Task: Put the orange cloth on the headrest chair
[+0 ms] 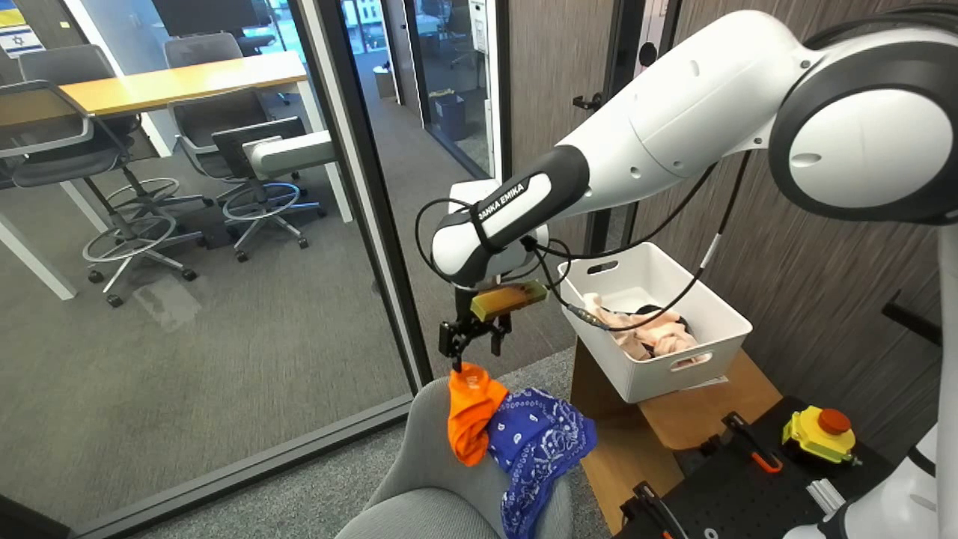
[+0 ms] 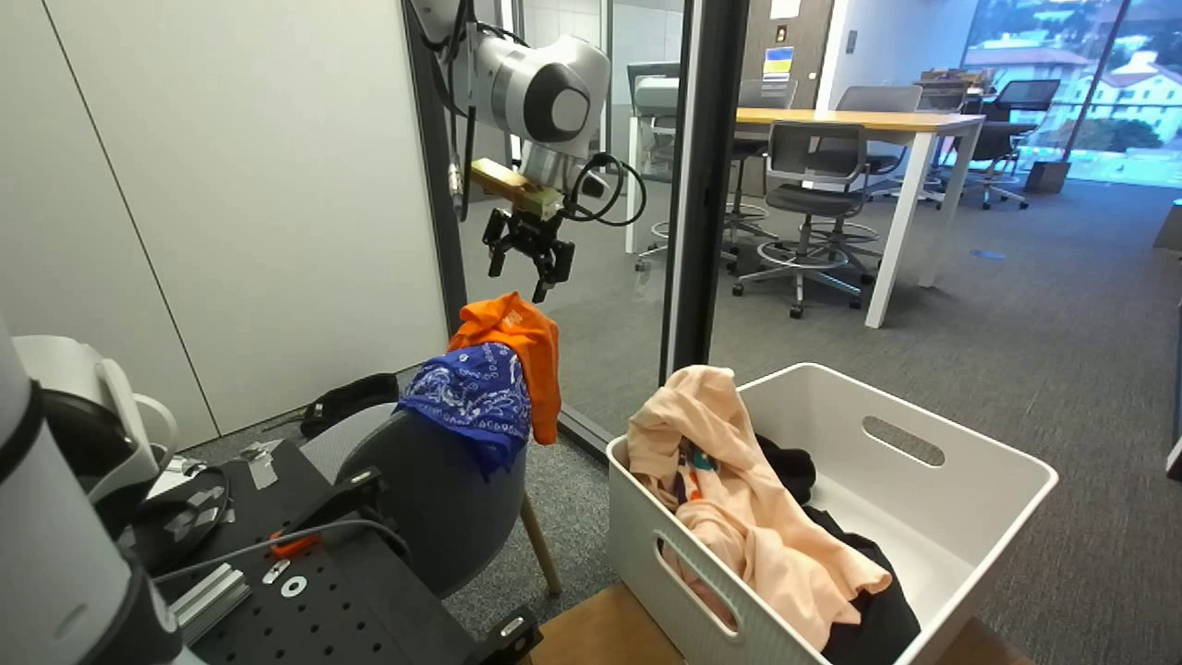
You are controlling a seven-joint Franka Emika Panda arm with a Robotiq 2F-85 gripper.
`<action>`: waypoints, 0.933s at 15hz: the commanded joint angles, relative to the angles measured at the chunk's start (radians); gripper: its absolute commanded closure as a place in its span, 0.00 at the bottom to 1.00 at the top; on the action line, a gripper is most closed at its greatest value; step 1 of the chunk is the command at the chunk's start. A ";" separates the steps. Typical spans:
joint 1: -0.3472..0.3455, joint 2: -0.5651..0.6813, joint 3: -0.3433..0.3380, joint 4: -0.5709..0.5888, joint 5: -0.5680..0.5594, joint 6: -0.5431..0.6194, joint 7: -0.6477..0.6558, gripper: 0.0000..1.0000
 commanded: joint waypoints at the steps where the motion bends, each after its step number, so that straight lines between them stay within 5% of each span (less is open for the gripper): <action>1: 0.004 -0.106 -0.027 -0.065 -0.074 -0.042 0.050 0.00; 14: -0.061 -0.821 -0.048 -0.479 -0.116 -0.237 0.003 0.00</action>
